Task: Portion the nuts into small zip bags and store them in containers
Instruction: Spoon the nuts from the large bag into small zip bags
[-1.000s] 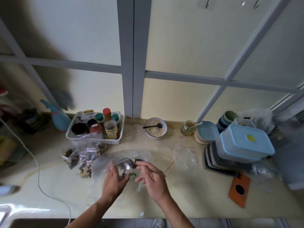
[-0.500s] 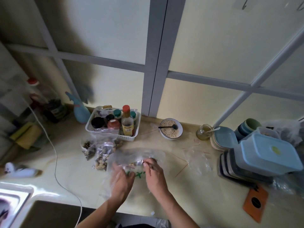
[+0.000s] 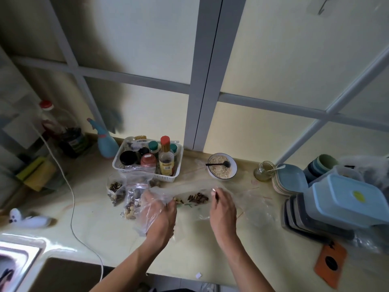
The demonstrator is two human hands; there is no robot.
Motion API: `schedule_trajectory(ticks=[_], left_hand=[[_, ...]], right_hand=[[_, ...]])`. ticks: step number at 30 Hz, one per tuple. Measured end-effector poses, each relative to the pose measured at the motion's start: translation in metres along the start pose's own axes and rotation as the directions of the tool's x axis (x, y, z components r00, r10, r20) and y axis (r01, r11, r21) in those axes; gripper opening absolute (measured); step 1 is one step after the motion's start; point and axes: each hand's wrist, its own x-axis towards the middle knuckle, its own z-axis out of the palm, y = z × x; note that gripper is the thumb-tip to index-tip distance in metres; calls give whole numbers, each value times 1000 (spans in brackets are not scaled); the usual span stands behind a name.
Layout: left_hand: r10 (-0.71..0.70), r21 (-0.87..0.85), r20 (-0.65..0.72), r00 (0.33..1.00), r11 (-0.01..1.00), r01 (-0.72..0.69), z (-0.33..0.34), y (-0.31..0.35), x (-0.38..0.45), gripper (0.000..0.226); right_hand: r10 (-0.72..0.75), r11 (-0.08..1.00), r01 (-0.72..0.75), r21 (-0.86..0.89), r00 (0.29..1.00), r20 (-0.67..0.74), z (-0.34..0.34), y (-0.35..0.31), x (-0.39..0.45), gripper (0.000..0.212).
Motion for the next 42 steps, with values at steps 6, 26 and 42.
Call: schedule_trajectory(ticks=[6,26,42], left_hand=[[-131,88,101,986,989,123,2,-14,3,21],[34,365,2,999,930,-33,9,-48,20,88],[-45,472,70,997,882,7,14,-87,31,68]], right_hand=[[167,985,-156,-74,968,185,10,16,-18,22],[206,962,-267,64,856,475,52,-24,-15,41],[495,537,-808,243,534,685,94,-45,-4,35]])
